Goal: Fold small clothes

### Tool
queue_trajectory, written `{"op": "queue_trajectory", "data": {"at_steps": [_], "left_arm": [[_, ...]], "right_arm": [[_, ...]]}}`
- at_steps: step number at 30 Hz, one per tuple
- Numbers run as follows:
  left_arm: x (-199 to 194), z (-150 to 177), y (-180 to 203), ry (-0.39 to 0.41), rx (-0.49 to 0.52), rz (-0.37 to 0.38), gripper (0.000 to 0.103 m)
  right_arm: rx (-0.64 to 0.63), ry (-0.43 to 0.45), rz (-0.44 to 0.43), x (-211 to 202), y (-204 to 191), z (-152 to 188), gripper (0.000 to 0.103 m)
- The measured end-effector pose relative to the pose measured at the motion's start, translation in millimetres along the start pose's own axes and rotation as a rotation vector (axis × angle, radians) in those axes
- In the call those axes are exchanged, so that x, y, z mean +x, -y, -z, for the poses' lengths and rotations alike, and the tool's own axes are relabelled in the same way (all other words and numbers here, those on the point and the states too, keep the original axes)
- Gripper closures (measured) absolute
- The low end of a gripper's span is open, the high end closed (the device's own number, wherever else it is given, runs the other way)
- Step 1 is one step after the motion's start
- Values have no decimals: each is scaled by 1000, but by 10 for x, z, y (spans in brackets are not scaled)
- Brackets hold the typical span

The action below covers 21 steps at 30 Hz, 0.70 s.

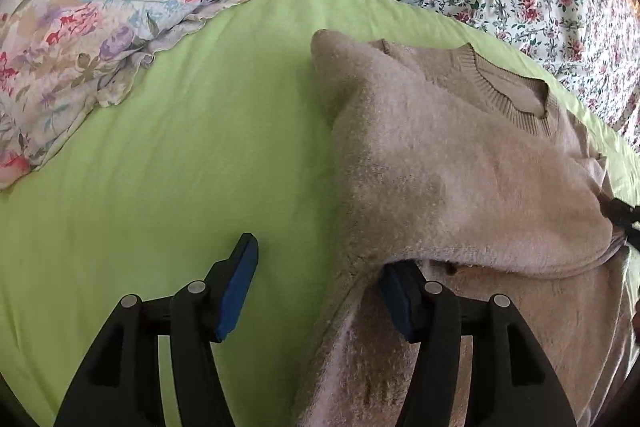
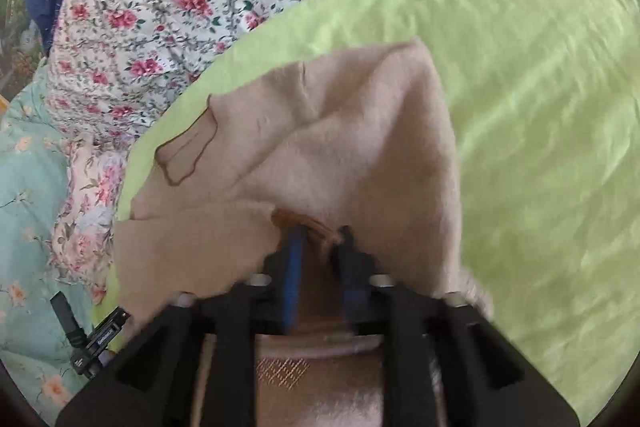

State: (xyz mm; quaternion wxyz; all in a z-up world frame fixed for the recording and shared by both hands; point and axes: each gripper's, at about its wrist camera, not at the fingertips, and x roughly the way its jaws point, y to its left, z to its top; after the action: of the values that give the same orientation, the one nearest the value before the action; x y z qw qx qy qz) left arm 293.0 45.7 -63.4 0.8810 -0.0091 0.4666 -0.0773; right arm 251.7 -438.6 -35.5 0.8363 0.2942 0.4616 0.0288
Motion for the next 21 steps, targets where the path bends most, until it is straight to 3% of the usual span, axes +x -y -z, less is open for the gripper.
{"op": "queue_trajectory", "data": {"at_steps": [1, 4, 5, 6, 8, 11, 15, 19, 21], "left_arm": [[2, -5, 9, 0, -4, -3, 42], [4, -8, 54, 1, 4, -24, 42], [-5, -8, 61, 2, 5, -28, 42], [-16, -15, 50, 5, 3, -27, 42], [-57, -21, -1, 16, -27, -14, 42], [2, -1, -37, -1, -52, -2, 41], [21, 17, 25, 8, -26, -35, 40], [12, 13, -58, -3, -62, -15, 40], [10, 20, -130, -6, -97, 0, 40]], "right_arm": [[-13, 7, 8, 8, -25, 62, 52], [-110, -5, 38, 74, -171, 208, 56], [-134, -8, 45, 78, -219, 219, 82], [-149, 5, 34, 39, -260, 206, 90], [-164, 80, -3, -139, -321, 149, 90], [-191, 160, 49, -329, -363, 73, 90], [-194, 60, 176, 11, -202, 95, 90], [-183, 23, 199, 109, -108, 190, 88], [-146, 35, 184, 31, -81, 178, 81]]}}
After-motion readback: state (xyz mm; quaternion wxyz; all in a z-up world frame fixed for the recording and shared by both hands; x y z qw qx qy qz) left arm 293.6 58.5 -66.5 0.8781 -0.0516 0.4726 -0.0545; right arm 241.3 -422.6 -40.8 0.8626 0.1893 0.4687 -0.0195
